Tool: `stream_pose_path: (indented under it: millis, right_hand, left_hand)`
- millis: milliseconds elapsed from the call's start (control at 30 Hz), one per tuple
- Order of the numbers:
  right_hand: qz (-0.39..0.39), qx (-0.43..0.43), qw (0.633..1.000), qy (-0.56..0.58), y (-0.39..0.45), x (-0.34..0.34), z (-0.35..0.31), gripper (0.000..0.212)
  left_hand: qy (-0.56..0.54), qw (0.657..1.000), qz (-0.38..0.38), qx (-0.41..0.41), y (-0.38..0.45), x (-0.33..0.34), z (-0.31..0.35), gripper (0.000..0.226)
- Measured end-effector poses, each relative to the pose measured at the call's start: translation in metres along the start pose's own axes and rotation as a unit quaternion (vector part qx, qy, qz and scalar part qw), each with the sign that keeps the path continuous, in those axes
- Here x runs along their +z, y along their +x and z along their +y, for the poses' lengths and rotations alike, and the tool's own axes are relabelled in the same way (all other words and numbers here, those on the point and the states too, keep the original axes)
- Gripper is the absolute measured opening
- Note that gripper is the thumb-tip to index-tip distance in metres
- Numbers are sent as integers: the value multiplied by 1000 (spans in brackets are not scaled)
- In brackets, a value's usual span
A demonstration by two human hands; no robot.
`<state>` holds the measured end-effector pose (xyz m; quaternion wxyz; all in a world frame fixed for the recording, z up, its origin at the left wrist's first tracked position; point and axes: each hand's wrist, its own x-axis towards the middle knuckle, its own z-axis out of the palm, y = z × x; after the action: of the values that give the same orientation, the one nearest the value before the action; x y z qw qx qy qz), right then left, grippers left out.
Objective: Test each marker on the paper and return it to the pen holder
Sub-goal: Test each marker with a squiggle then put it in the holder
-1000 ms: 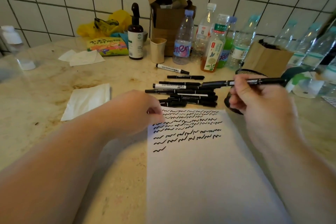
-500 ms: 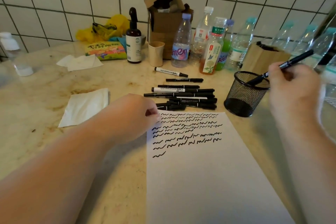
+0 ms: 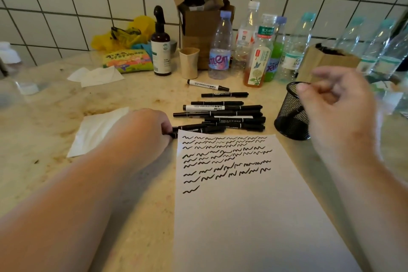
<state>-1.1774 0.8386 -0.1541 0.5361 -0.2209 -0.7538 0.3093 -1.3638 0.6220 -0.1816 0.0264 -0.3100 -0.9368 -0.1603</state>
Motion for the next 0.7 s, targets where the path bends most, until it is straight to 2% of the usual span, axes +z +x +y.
stream_pose_path:
  millis: [67, 167, 233, 333, 500, 567, 700]
  right_hand:
    - [-111, -19, 994, -7, -15, 11, -9, 16]
    - [-272, -48, 958, -75, -31, 26, -13, 15]
    - [-334, -62, 932, -126, -37, 33, -14, 17]
    - [-338, -97, 918, -181, -40, 42, -14, 29]
    - [-291, -155, 914, -237, -39, 44, -26, 44]
    - [-291, -172, 905, -257, -38, 44, -30, 42]
    - [-314, -178, 892, -272, -38, 44, -32, 20]
  left_hand:
    - [-1, 1000, -4, 2, 2, -1, 2, 14]
    - [25, 999, -40, -7, 5, -3, 6, 17]
    - [34, 999, -29, 5, 5, -2, 5, 17]
    - [-5, 999, 26, 36, 2, -6, 2, 10]
    - [-8, 989, 54, 135, -10, -16, 14, 16]
    - [-36, 981, 64, 177, -17, -19, 18, 19]
    - [-103, 960, 95, 244, -27, -25, 27, 24]
